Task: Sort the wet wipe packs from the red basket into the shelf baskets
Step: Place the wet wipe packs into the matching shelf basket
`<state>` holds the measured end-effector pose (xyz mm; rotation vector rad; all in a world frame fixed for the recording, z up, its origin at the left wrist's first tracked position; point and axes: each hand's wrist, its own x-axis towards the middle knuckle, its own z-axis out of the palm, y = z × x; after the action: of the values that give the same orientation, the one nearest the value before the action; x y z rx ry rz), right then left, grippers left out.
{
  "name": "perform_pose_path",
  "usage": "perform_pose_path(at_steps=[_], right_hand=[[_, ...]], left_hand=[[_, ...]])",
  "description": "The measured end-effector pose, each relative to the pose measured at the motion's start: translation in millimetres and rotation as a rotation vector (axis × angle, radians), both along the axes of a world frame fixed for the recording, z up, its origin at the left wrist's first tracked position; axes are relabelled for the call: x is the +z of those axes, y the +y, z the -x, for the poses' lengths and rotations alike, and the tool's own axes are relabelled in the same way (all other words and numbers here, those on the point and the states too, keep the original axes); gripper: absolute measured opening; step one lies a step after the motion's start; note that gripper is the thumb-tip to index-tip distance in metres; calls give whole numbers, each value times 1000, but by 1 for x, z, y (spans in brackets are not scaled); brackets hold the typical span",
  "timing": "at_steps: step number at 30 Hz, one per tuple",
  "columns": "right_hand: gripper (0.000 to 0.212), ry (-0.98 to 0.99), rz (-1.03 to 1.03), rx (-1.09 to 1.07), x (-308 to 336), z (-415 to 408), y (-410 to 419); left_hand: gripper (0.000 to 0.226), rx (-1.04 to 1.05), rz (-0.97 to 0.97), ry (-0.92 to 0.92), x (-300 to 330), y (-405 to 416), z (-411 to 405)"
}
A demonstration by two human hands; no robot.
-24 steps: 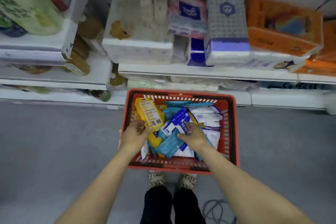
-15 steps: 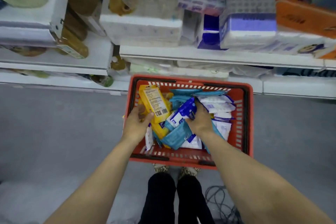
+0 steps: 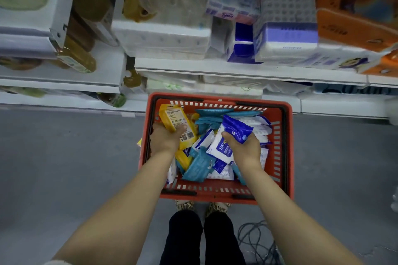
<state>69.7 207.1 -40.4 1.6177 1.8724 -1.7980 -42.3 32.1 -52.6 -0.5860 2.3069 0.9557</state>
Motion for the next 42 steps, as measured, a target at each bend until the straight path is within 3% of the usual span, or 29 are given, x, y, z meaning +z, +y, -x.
perform_pose_path(at_steps=[5, 8, 17, 20, 24, 32, 37, 41, 42], right_hand=[[29, 75, 163, -53, 19, -3, 1], [21, 122, 196, -104, 33, -8, -2], [13, 284, 212, -155, 105, 4, -25], [15, 336, 200, -137, 132, 3, -29], [22, 385, 175, -107, 165, -5, -26], [33, 408, 142, -26, 217, -22, -8], [33, 466, 105, -65, 233, -38, 29], [27, 536, 2, -89, 244, -61, 81], [26, 554, -4, -117, 245, -70, 99]], left_hand=[[33, 73, -30, -1, 9, 7, -3], [19, 181, -218, 18, 27, 2, -13], [16, 163, -716, 35, 117, 7, -42], [25, 191, -976, -120, 148, 12, -43], [53, 184, -1249, -427, 181, 9, -48], [51, 13, -1315, -540, 218, 20, -63], [50, -69, -1242, -539, 230, 55, -70], [76, -102, -1228, -489, 236, 111, -84], [73, -110, -1247, -449, 239, 130, -89]])
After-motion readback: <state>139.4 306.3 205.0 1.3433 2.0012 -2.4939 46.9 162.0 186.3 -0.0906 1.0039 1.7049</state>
